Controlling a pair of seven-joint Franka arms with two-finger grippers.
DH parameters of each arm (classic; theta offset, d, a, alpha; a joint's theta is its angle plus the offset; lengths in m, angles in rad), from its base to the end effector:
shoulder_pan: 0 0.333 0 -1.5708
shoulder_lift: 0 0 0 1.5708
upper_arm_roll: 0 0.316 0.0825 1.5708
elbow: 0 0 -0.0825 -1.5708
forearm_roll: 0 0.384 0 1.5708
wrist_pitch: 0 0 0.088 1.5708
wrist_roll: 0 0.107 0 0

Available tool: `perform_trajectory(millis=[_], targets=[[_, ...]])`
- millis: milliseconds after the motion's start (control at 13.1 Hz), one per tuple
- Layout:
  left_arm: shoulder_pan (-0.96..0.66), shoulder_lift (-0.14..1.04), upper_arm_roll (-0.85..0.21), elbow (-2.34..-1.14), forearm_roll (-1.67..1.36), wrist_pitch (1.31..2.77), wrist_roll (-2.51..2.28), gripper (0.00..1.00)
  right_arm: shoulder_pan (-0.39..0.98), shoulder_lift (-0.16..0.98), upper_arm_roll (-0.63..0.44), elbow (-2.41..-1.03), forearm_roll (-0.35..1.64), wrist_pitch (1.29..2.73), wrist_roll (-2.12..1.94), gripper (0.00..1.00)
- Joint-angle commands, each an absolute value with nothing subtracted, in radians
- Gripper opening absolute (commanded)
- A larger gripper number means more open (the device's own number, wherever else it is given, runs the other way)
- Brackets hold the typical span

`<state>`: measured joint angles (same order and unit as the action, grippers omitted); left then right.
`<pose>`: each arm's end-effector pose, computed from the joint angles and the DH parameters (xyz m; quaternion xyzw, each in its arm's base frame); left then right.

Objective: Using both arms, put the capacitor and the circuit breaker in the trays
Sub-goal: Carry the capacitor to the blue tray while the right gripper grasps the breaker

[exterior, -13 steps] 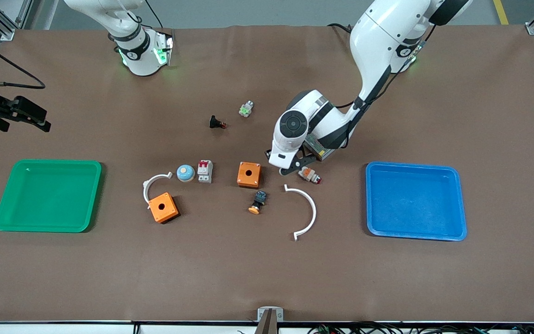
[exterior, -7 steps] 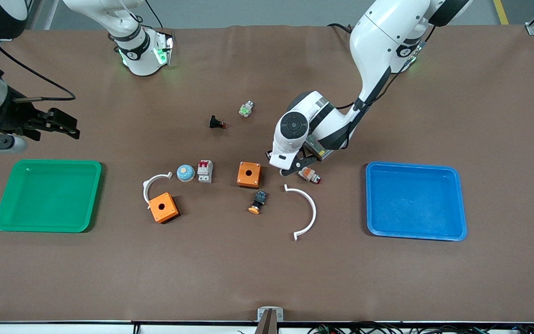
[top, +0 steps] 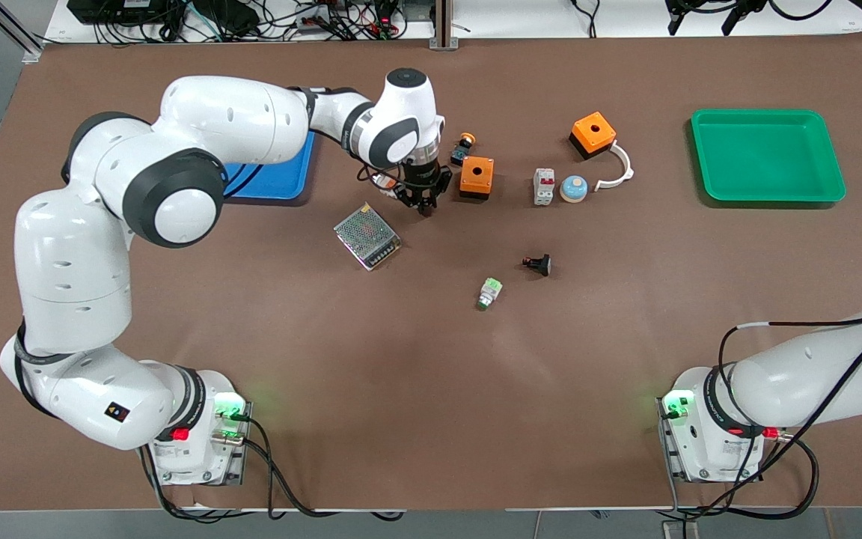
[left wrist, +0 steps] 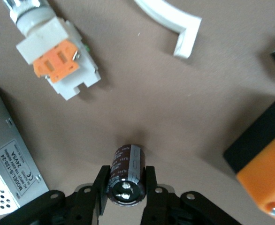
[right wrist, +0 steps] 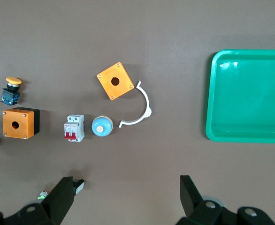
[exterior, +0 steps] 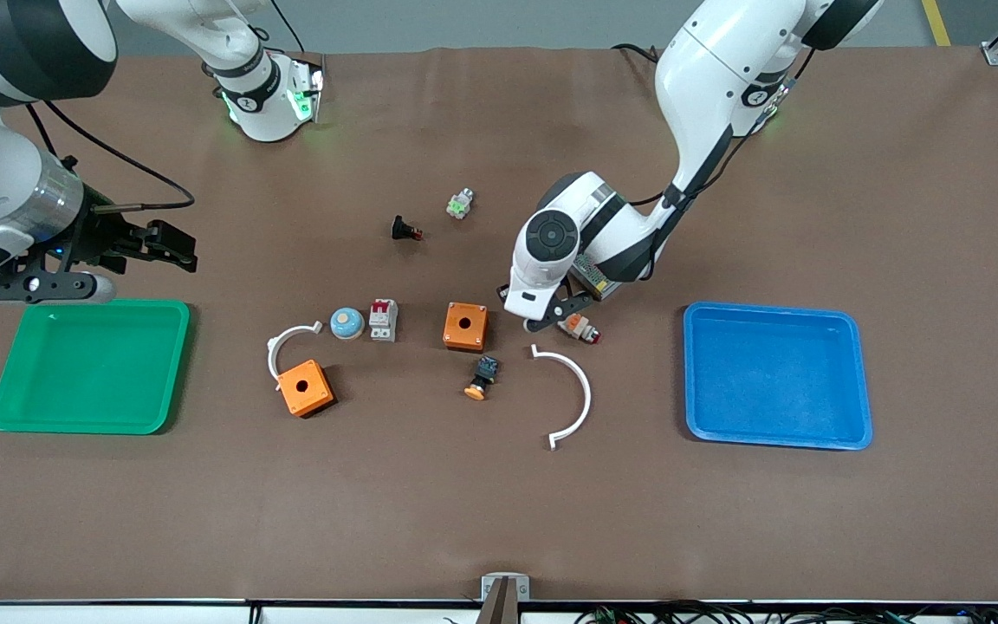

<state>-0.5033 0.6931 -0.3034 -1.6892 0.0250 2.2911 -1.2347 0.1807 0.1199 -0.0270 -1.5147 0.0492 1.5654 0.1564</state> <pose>0.4790 -0.4700 0.2047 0.9682 0.2325 -0.0907 0.0201 0.5807 0.0962 0.5820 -0.9991 0.0020 0.0377 0.0174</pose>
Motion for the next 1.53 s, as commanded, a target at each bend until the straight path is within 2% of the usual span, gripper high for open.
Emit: perform_trajectory(millis=[0, 535, 688, 994, 1224, 1453], targets=[[-0.464, 0.625, -0.301, -1.687, 0.046, 2.272, -1.253, 0.0, 0.184, 0.132, -0.031, -1.493, 0.061, 1.562, 0.175, 1.0], [-0.31, 0.434, -0.301, -1.686, 0.066, 2.175, -1.172, 0.0, 0.192, 0.138, -0.031, -1.497, 0.06, 1.594, 0.173, 1.0], [-0.237, 0.401, -0.302, -1.687, 0.089, 2.125, -1.065, 0.0, 0.216, 0.14, -0.029, -1.508, 0.052, 1.557, 0.172, 1.0], [-0.068, 0.394, -0.304, -1.692, 0.089, 2.08, -0.826, 0.0, 0.374, 0.153, -0.028, -1.589, 0.061, 1.565, 0.371, 1.0], [0.014, 0.416, -0.302, -1.694, 0.089, 2.08, -0.712, 0.0, 0.454, 0.15, -0.026, -1.724, 0.102, 1.716, 0.446, 1.0], [0.061, 0.442, -0.301, -1.692, 0.109, 2.082, -0.669, 0.0, 0.511, 0.155, -0.026, -1.883, 0.133, 1.96, 0.454, 1.0]])
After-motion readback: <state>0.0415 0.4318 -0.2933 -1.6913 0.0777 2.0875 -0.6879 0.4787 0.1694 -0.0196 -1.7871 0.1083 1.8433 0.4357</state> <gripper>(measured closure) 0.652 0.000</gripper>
